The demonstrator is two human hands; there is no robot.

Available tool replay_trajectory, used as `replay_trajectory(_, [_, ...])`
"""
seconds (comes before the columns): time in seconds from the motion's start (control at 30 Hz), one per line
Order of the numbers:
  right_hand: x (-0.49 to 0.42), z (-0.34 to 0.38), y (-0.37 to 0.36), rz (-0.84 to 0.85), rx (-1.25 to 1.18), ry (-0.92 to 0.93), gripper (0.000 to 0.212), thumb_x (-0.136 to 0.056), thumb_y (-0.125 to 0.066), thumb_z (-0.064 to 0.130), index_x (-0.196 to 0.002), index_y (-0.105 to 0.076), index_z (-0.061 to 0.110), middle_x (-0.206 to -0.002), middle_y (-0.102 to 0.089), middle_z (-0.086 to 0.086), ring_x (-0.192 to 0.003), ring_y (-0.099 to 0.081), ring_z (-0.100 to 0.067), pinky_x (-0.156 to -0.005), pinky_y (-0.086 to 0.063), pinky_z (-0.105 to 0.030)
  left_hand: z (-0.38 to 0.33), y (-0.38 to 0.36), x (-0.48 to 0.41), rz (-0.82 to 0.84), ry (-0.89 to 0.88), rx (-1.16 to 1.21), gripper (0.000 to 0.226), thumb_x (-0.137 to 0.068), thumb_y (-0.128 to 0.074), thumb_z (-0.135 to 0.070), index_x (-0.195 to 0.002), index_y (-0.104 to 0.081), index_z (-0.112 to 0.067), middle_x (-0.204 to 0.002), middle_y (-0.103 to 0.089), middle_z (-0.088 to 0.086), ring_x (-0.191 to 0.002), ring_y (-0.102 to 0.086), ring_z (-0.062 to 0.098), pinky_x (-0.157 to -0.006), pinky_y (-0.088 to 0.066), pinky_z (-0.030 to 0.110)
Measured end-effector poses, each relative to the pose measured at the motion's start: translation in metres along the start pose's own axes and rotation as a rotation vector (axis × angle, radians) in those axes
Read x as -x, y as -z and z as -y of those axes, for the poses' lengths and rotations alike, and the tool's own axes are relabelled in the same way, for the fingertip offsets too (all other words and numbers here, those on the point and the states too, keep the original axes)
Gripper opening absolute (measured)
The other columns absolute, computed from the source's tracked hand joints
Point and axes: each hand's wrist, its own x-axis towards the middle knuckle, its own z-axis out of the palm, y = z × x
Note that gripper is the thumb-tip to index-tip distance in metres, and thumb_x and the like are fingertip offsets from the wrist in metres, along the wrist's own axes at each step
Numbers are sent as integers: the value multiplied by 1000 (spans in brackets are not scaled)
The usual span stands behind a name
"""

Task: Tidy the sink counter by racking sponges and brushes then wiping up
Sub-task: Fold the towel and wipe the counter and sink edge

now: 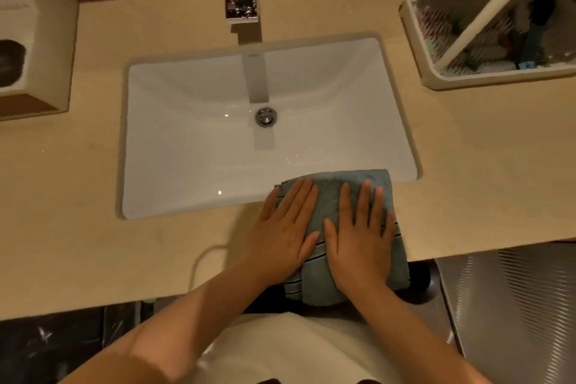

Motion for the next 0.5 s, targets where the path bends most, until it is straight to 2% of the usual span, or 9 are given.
replay_trajectory(0.07, [10,45,1,33,8,88,61,-90,-25,45,-140,-36,13,-145,-38,-21,-134,-34,-36,-105,-30,-48,36,4,33,1,75,1,63,-92,-30,-42,-143,-29,-6,-150,-34,11,-140,-22,18,-115,-4,39])
replay_trajectory(0.13, [17,81,5,105,26,182,62,-84,-33,46,-135,-47,15,-138,-48,-20,-126,-48,-37,-92,-47,-48,69,9,65,-1,137,-15,63,-91,-31,-42,-143,-28,-7,-150,-33,10,-139,-21,17,-115,-1,37])
replay_trajectory(0.23, [18,109,7,171,48,361,64,-76,-46,49,-131,-52,18,-131,-56,-17,-116,-57,-36,-81,-53,-45,108,13,102,17,191,-39,64,-91,-29,-43,-145,-23,-10,-152,-29,9,-140,-19,16,-114,-5,39])
replay_trajectory(0.33, [2,113,17,169,51,580,63,-77,-40,54,-128,-54,20,-123,-60,-12,-106,-59,-31,-77,-53,-40,126,16,118,23,197,-73,65,-91,-31,-43,-145,-24,-9,-152,-29,9,-140,-17,16,-113,-5,40])
replay_trajectory(0.43, [-25,96,29,159,67,807,69,-76,-39,59,-132,-49,20,-134,-52,-10,-119,-50,-29,-92,-46,-43,115,18,116,-22,273,-65,65,-89,-34,-42,-144,-27,-7,-150,-34,11,-138,-18,17,-113,1,37])
replay_trajectory(0.5, [-41,80,30,192,139,1002,77,-77,-39,66,-140,-39,22,-148,-37,-9,-135,-30,-27,-109,-30,-43,94,17,111,-91,373,-16,64,-89,-34,-40,-143,-27,-5,-149,-34,12,-138,-22,18,-113,-3,35])
